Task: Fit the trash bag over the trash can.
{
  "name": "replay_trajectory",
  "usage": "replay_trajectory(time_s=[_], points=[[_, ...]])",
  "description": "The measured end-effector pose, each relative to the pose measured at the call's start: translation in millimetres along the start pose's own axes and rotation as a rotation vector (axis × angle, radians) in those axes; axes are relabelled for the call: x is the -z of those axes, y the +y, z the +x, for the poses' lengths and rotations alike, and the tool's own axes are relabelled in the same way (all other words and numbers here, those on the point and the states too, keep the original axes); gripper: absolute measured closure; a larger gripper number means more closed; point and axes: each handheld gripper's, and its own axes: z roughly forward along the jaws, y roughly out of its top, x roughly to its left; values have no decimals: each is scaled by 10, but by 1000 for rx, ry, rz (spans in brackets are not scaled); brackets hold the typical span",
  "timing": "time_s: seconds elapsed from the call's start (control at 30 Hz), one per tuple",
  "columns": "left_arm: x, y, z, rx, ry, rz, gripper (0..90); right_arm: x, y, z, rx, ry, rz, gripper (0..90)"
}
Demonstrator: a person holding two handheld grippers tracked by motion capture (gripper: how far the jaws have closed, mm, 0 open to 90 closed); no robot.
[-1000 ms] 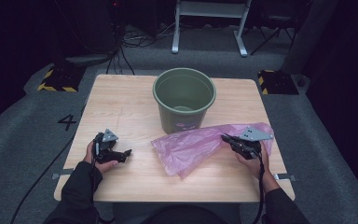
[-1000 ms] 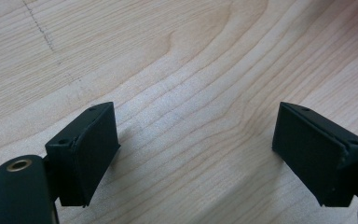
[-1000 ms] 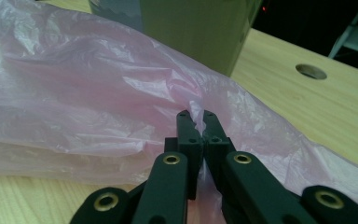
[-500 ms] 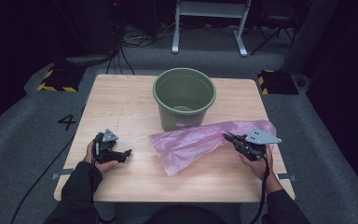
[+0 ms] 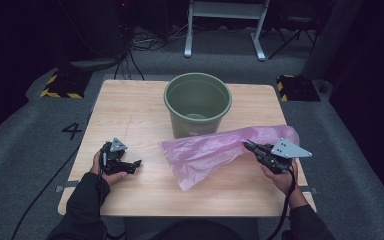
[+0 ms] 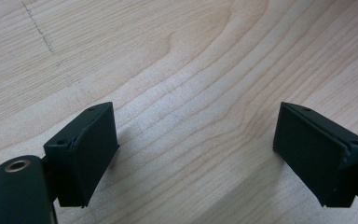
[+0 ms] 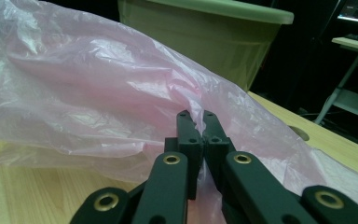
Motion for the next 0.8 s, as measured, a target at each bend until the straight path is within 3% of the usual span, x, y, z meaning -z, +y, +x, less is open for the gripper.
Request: replay_trajectory(time_s=[0.33,0.8], points=[[-29,23,-6,6,2,-2,122,160,132,12,14,-7,-72,897],[-29,23,-6,6,2,-2,122,145,320,8,38,-15,-118,897]])
